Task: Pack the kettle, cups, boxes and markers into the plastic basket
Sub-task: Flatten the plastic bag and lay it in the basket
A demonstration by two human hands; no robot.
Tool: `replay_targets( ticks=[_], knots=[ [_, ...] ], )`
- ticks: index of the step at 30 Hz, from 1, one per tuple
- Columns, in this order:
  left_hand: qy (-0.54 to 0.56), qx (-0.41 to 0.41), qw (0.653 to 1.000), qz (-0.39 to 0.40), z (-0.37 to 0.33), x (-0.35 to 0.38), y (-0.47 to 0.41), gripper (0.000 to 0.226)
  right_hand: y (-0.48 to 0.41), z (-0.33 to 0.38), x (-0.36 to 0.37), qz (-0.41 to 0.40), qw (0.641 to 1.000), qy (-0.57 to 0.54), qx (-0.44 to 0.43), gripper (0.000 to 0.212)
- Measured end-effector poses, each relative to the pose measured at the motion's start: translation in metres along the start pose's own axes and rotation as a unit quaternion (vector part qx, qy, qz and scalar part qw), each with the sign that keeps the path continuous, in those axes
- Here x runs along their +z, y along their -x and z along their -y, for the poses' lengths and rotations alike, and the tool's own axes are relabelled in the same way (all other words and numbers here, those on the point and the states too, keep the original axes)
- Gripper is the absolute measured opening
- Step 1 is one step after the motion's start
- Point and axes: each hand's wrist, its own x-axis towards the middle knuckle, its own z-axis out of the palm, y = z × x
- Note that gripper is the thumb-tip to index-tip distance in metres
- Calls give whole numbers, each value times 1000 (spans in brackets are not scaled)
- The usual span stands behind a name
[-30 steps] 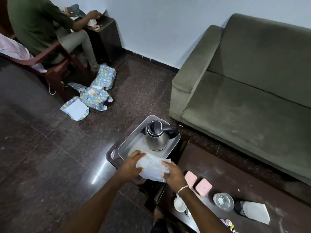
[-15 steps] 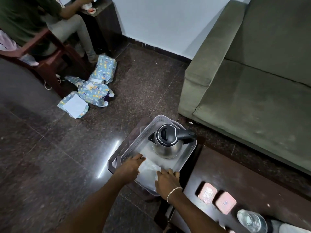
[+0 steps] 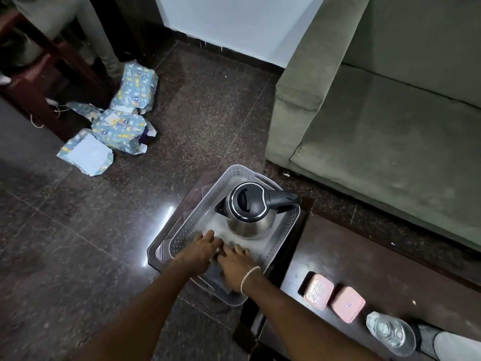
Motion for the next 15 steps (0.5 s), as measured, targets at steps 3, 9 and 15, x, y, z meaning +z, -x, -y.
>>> replay_targets(
  ticks=[3, 9, 15],
  knots=[
    [33, -15, 999, 5, 4, 3, -8, 77, -7, -5, 4, 1, 1000, -5, -2, 42],
    [75, -46, 996, -27, 1, 7, -5, 95, -3, -5, 7, 5, 1000, 15, 4, 36],
    [60, -52, 994, -74, -3, 12, 0, 90, 16, -10, 17, -12, 999, 53, -1, 26]
  ],
)
